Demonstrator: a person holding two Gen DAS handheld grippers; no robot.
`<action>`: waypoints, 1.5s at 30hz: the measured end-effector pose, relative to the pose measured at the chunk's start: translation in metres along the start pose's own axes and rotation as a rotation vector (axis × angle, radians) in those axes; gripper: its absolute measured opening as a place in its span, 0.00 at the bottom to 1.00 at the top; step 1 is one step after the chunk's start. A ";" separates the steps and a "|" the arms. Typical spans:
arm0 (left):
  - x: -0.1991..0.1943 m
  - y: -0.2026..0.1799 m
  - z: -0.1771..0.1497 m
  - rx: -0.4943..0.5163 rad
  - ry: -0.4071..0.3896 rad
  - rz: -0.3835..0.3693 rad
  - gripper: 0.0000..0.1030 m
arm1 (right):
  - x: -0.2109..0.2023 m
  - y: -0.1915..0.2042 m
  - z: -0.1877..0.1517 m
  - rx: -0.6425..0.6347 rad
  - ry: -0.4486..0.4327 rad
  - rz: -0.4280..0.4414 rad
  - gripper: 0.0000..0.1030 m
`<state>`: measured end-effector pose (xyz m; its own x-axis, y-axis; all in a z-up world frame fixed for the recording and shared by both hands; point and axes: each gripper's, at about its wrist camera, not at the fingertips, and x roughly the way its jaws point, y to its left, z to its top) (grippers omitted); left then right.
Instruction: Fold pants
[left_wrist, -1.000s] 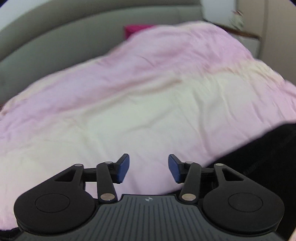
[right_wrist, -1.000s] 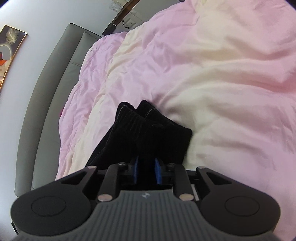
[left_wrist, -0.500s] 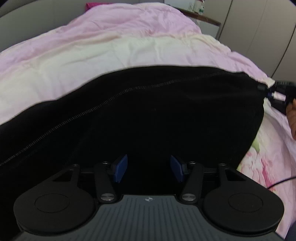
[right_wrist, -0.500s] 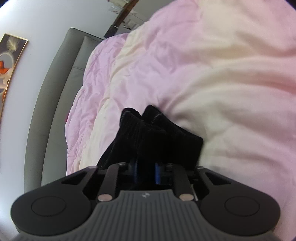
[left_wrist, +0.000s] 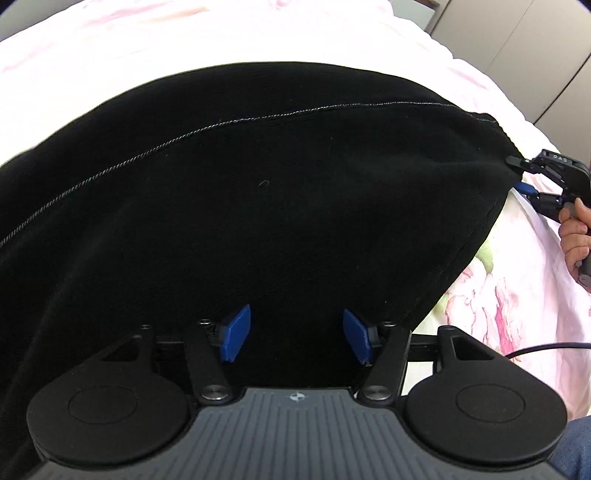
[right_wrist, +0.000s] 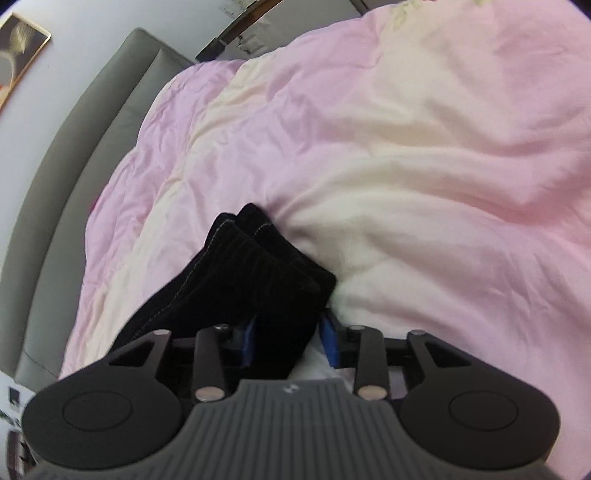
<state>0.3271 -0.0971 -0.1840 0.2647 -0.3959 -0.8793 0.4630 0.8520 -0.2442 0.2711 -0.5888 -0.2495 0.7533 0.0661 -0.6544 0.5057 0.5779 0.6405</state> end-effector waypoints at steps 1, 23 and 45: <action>-0.001 0.001 -0.001 -0.015 0.009 -0.006 0.66 | -0.003 -0.003 -0.001 0.025 -0.007 0.012 0.36; -0.005 0.009 -0.011 -0.071 0.001 -0.029 0.71 | 0.052 0.100 0.057 -0.504 0.067 -0.061 0.11; -0.043 -0.042 0.011 -0.082 -0.273 -0.050 0.75 | -0.052 0.002 0.012 -0.091 -0.107 0.065 0.71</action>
<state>0.3053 -0.1193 -0.1317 0.4664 -0.5063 -0.7253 0.4142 0.8496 -0.3267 0.2383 -0.6005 -0.2096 0.8263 0.0211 -0.5628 0.4179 0.6469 0.6379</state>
